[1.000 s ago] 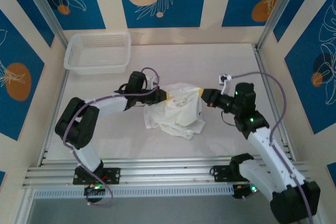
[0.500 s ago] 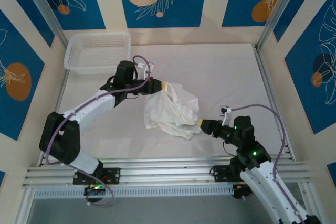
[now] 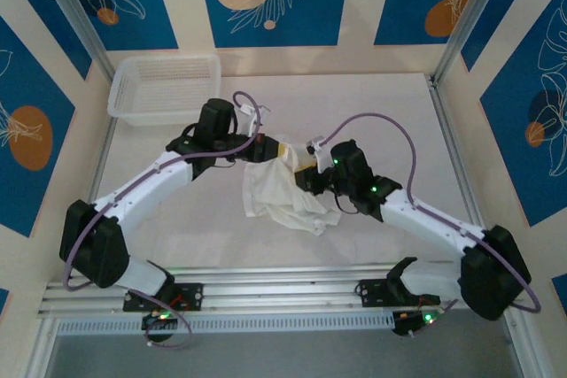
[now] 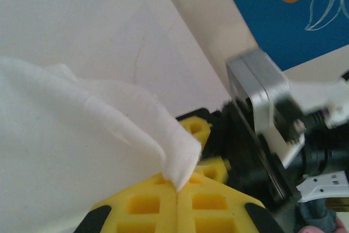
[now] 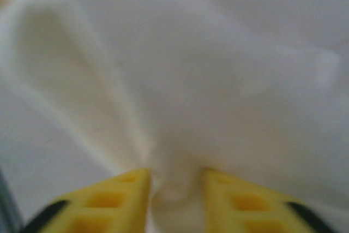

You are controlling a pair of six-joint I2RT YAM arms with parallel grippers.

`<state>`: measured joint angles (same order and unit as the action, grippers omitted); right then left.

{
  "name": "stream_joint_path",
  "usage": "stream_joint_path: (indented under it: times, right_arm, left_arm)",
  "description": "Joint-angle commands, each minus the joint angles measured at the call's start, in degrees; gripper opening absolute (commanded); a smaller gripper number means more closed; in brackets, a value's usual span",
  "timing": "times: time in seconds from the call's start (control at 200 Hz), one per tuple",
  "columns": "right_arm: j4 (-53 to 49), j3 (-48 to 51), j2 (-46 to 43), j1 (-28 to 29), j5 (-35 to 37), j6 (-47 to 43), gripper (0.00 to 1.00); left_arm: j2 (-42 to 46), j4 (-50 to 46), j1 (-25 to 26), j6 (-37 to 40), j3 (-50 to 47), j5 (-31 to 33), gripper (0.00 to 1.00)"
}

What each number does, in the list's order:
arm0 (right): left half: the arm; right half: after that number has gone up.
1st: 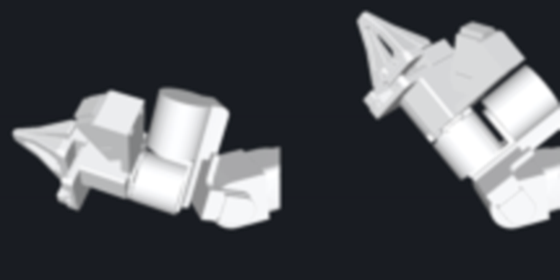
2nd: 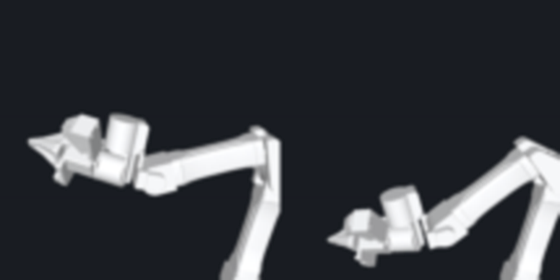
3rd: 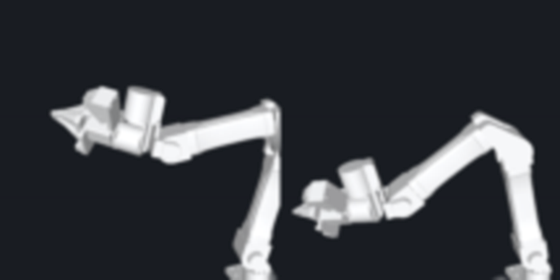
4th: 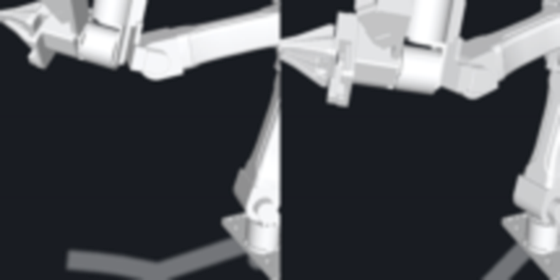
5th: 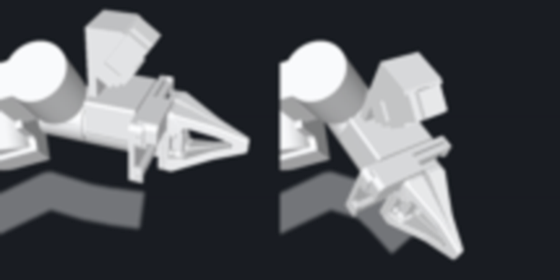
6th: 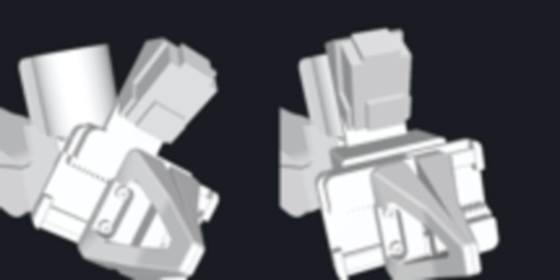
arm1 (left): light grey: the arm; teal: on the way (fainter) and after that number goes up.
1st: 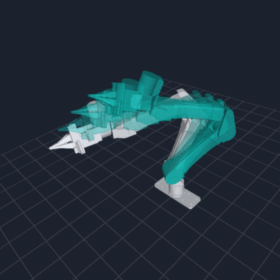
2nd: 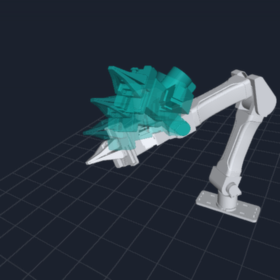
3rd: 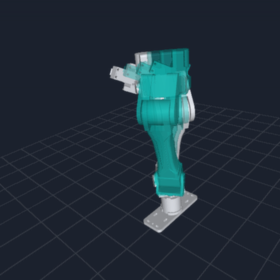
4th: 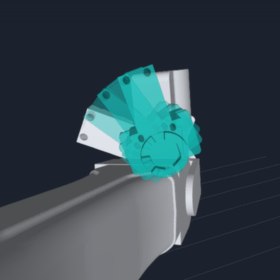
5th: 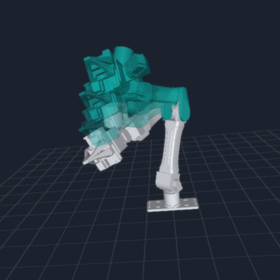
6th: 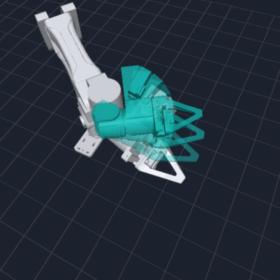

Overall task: Fold the inside-out t-shirt
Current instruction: Turn the T-shirt inside out at the center of the table.

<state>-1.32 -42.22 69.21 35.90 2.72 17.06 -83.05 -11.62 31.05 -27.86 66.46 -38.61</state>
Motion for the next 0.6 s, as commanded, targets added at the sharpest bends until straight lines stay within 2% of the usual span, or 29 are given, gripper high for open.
stream_joint_path:
  times: [0.0,0.035,0.14,0.225,0.32,0.36,0.44,0.595]
  right_arm:
    - [-2.39,-2.98,-0.24,-2.78,0.65,3.1,0.06]
    - [-2.22,-2.57,-0.94,-3.07,-1.65,3.87,0.0]
    - [-1.97,-2.25,-3.03,-3.12,-12.14,5.11,0.0]
    - [-3.15,-3.06,-4.78,-3.27,-17.88,7.69,0.0]
    - [-0.19,-2.69,-7.62,-4.16,-23.99,11.65,0.0]
    - [1.54,-2.41,-8.56,-4.72,-25.66,13.62,0.0]
    - [3.11,-2.67,-9.34,-6.08,-27.25,16.44,0.0]
    - [2.72,-3.18,-8.43,-9.48,-27.81,18.12,0.0]
  left_arm:
    - [2.1,-7.05,0.13,4.76,2.61,6.12,0.0]
    - [2.1,-8.32,0.0,5.28,2.58,8.57,0.0]
    - [0.99,-8.43,-0.67,5.71,2.19,10.61,0.0]
    - [-0.28,-7.37,-0.81,5.69,2.29,11.16,0.0]
    - [-2.44,-8.5,-0.91,6.94,2.34,17.79,0.08]
    - [-3.65,-9.99,-0.99,7.79,2.53,21.75,0.13]
    - [-5.49,-11.5,-1.16,9.23,1.92,26.62,0.3]
    - [-2.13,-8.61,-1.16,8.45,-2.53,23.97,0.55]
